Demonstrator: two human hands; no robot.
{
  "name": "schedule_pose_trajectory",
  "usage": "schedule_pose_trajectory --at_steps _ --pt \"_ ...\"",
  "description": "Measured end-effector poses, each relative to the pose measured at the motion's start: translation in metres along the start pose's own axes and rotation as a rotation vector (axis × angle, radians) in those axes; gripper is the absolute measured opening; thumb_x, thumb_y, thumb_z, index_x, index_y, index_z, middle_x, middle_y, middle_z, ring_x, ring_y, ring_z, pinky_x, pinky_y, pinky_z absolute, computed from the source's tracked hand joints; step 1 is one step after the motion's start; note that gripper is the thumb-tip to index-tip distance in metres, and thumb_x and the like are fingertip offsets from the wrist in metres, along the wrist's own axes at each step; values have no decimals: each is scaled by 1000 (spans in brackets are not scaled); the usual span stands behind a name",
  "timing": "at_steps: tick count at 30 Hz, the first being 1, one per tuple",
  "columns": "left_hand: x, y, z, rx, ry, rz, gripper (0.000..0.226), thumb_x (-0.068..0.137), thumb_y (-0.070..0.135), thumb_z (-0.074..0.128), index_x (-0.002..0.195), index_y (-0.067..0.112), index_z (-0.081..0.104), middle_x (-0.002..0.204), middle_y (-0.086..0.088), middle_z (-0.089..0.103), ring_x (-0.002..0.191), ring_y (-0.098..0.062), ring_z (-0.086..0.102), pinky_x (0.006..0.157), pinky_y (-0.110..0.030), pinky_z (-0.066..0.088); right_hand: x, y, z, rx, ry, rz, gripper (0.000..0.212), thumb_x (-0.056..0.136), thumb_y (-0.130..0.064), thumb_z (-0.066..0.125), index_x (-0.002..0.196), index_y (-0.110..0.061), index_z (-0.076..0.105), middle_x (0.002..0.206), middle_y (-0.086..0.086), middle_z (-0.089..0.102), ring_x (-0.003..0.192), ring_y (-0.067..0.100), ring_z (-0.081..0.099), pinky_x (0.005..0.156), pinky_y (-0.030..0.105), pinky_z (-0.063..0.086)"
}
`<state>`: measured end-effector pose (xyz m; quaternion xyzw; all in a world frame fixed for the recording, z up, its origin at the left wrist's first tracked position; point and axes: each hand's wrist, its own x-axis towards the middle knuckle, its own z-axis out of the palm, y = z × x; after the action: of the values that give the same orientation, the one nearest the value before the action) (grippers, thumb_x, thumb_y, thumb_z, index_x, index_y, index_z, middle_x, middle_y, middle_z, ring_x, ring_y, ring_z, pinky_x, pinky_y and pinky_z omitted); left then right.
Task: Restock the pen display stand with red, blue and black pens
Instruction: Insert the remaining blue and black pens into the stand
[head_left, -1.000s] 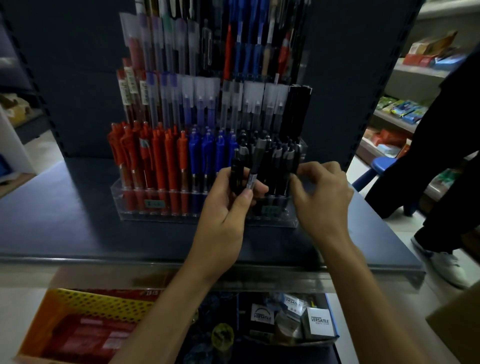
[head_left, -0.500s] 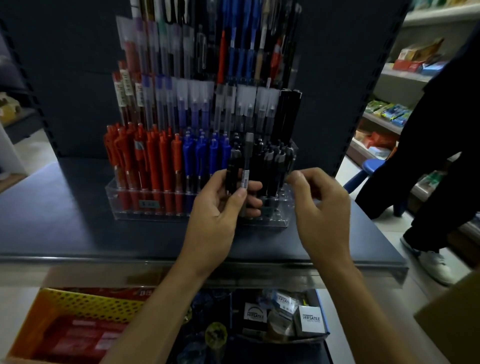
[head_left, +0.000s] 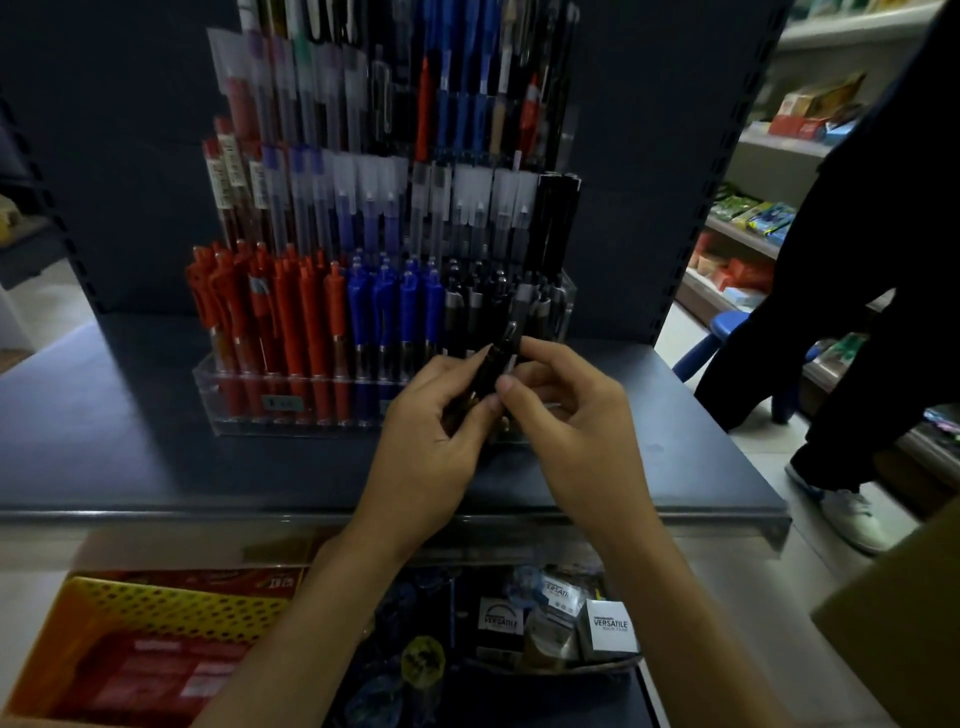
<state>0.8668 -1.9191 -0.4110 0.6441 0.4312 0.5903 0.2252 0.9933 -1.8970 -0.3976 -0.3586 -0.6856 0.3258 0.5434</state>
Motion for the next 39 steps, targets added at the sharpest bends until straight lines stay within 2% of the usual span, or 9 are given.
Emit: schedule_pose_trajectory --at_steps 3,9,16,19,23,26,33,36,39 --pt "0 -1 1 10 3 -10 35 96 7 55 129 20 59 111 7 64 103 1 60 85 -10 46 2 0 -5 7 13 10 19 90 -8 65 108 -15 69 76 -1 69 69 11 67 65 24 56" --pt "-1 -3 3 -100 32 -48 27 99 25 45 115 46 51 90 10 68 87 -9 65 77 -23 54 16 6 -21 -45 184 -1 9 88 -10 68 94 -17 71 80 1 72 76 19 70 74 45 59" --pt "-3 -2 4 -103 78 -70 47 96 40 37 142 29 40 75 7 57 69 -9 60 68 -36 56 35 6 -32 32 340 -68 13 92 -7 63 89 -20 61 80 -2 67 71 7 67 66 25 57" --pt "-3 2 3 -109 105 -83 47 95 44 36 141 32 41 99 4 56 96 -16 58 75 -48 49 40 9 -32 -18 377 -83 5 93 -9 62 97 -12 61 85 0 67 77 12 69 72 28 59" --pt "-1 -2 2 -186 116 -93 18 101 36 36 108 27 50 59 15 42 49 -5 36 48 -17 32 43 17 -31 -83 354 -71 10 91 -11 65 93 -20 61 83 0 68 77 16 69 74 35 60" --pt "-1 -5 -1 -315 112 -140 12 96 25 36 89 17 39 62 5 33 49 -6 27 45 -17 26 43 23 -27 -148 313 -77 8 91 -13 66 94 -20 63 81 -3 68 77 13 69 73 27 58" --pt "-2 -5 0 -330 136 -98 7 92 16 38 89 22 39 73 0 47 58 -13 39 50 -26 35 39 29 -25 -377 247 -40 5 91 -20 67 93 -22 63 76 -21 61 73 -8 60 67 2 42" --pt "0 -4 0 -303 139 -72 11 99 12 40 96 22 43 79 1 59 63 -15 49 59 -24 45 39 28 -26 -424 228 -40 5 90 -21 67 94 -23 64 77 -22 61 76 -7 61 70 4 45" --pt "1 -3 -1 -273 130 -58 14 102 7 38 101 20 46 87 -1 66 65 -17 55 68 -25 49 35 32 -26 -515 198 -54 5 89 -26 67 94 -22 67 82 -15 66 86 7 64 79 24 52"
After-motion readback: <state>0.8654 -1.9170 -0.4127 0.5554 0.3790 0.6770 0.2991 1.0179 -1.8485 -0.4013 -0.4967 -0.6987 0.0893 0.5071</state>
